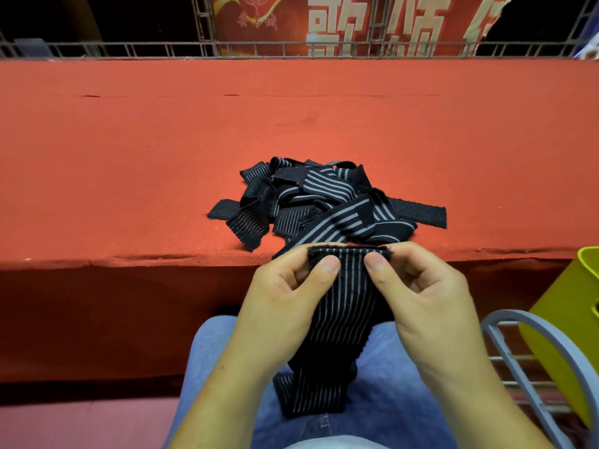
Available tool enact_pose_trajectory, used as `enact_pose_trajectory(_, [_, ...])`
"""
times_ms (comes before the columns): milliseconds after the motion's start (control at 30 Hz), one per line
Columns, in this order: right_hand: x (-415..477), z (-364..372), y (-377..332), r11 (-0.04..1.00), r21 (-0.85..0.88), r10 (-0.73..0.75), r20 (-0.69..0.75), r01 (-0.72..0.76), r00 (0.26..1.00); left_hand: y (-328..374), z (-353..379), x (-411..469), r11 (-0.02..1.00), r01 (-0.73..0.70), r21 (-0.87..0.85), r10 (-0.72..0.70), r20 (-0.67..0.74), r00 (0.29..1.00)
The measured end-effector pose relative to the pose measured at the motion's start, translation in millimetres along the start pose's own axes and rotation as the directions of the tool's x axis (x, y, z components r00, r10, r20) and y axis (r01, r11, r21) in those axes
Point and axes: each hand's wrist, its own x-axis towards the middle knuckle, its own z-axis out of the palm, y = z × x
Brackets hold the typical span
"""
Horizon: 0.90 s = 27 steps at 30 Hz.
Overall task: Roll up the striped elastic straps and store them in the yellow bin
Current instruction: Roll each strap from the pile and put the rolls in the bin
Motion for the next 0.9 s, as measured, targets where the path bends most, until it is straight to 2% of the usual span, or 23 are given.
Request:
enact_pose_trajectory(133, [0.7,-1.5,1.4,0.997,0.068,0.032,-0.007,-0.032,0.999,-2.7,-0.9,-0.4,1.0,0.012,-0.017,-0.012,0.006,1.0])
enact_pose_trajectory(333, [-3.3,2.0,7.1,0.976,0.09,0.186,0.12,-0.197,0.975,-2.8,-2.4,0.1,0.999,-0.004,-0.045,0.001,-0.067,0.998])
enact_pose_trajectory(433, [-3.0,2.0,8.1,0.975,0.085,0.198,0.097,-0.206,0.975,-1.4,-2.6,1.0,1.0,-0.026,-0.014,0.024,-0.087,0.996])
enact_pose_trajectory(600, [-1.3,-2.6,13.6,0.976,0.06,0.207,0.051,-0.21,0.977,2.7,-1.2,-0.1,0.998,-0.057,0.036,0.057,-0.01,0.998])
enact_pose_trajectory(733, [-0.7,-3.3,15.9,0.957,0.144,0.246,0.048,-0.25,0.968,1.0,-2.4,-0.4,0.998,-0.045,0.043,0.044,0.006,0.999])
enact_pose_trajectory(900, [1.5,-4.6,16.4,0.938,0.206,0.268,0.073,-0.278,0.961,-3.2,-3.2,1.4,0.999,-0.004,0.049,0.007,-0.049,0.999])
